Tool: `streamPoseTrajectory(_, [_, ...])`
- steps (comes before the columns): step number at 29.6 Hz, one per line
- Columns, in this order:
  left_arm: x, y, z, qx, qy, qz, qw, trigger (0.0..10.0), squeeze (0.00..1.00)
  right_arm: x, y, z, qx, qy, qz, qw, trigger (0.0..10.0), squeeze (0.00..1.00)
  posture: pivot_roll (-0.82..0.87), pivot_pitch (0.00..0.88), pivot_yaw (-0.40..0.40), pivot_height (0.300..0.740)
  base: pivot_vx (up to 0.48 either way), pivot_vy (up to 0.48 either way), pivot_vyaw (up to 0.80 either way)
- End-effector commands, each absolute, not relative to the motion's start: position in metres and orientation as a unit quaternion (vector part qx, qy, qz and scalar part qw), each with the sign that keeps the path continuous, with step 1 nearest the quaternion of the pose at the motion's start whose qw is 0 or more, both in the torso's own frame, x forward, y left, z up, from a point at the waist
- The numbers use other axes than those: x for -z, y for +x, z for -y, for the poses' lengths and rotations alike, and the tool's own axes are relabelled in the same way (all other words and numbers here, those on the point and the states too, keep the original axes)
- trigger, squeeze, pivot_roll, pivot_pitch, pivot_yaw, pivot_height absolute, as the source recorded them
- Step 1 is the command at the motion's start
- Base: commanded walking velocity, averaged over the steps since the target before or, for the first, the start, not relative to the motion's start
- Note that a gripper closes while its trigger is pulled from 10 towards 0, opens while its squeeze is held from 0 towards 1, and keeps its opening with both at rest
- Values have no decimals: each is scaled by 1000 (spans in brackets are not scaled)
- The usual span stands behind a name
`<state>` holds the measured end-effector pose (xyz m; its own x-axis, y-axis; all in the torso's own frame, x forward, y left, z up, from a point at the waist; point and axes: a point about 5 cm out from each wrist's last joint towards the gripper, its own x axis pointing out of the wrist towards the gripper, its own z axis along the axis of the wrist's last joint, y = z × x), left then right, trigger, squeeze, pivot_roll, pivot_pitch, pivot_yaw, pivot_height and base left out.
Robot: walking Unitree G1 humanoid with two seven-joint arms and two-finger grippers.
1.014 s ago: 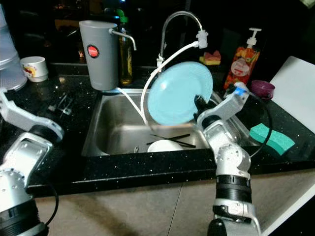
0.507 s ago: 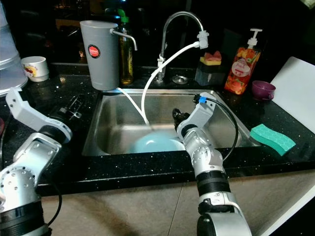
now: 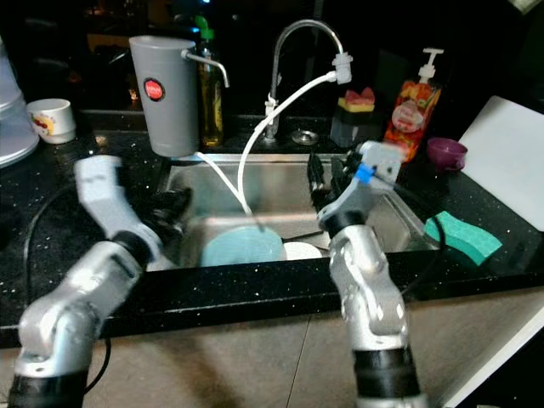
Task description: Kitchen organization
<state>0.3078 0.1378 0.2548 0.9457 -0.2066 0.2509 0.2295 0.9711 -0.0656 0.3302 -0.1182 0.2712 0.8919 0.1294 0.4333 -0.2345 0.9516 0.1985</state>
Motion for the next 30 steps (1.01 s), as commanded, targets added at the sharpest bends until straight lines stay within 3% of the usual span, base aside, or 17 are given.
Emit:
streamPoseTrajectory(1, [-246,302,-127,100,4,138,985,10000,0,-261,325,117,-73,113,198,971,10000,0,65,104,-92,740,0,0,0])
streamPoseTrajectory(9, [-244,296,-124,66,82,177,979,10000,0,-252,317,130,-44,61,206,976,10000,0,77,107,-94,740,0,0,0])
streamPoseTrajectory(14, [-244,293,-129,52,83,180,979,10000,0,-257,317,140,-23,50,219,974,10000,0,78,108,-89,740,0,0,0])
streamPoseTrajectory(30, [-241,296,-121,47,84,186,978,10000,0,-264,316,137,-12,52,231,971,10000,0,96,103,-73,740,0,0,0])
